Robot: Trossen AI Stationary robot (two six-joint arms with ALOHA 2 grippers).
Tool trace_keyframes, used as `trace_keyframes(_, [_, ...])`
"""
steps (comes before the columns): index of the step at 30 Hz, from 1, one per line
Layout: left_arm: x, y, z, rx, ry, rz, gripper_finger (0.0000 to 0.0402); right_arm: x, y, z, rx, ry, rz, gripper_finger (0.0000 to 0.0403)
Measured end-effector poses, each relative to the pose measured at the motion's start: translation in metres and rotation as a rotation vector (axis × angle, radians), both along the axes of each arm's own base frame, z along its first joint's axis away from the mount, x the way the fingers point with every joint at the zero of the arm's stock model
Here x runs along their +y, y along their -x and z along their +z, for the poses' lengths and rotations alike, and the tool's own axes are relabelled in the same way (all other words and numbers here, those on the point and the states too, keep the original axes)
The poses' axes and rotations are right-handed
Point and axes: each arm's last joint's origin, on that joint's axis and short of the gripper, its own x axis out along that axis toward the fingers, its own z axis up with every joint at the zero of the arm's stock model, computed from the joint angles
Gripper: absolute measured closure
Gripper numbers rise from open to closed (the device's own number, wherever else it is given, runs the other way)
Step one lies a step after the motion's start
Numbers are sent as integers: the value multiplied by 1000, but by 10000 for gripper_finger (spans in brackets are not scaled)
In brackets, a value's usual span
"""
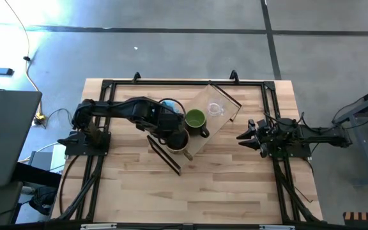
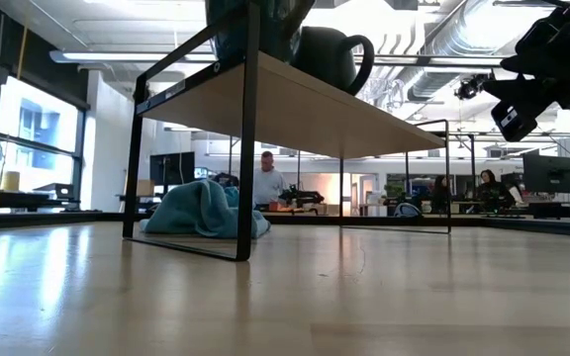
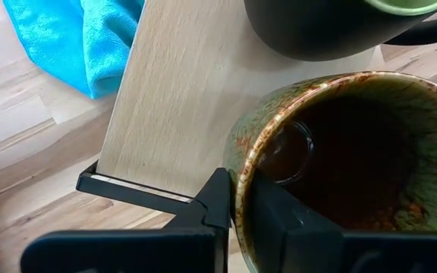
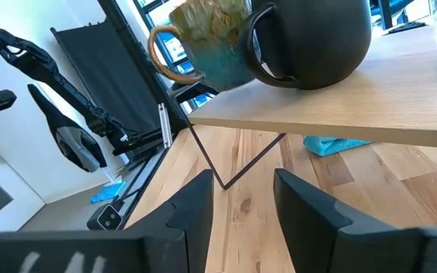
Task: Stack small to large cups/mugs on shelf
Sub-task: Put the green mug on the shelf
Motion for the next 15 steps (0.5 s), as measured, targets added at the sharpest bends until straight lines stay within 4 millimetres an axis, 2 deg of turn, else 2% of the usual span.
trace_keyframes(5, [0, 0, -10, 45, 5, 0, 387, 0, 0, 0, 0, 0, 0, 272])
trace_keyframes(15, [0, 2, -7, 34, -8, 0, 387, 0, 0, 0, -1, 3, 0, 272])
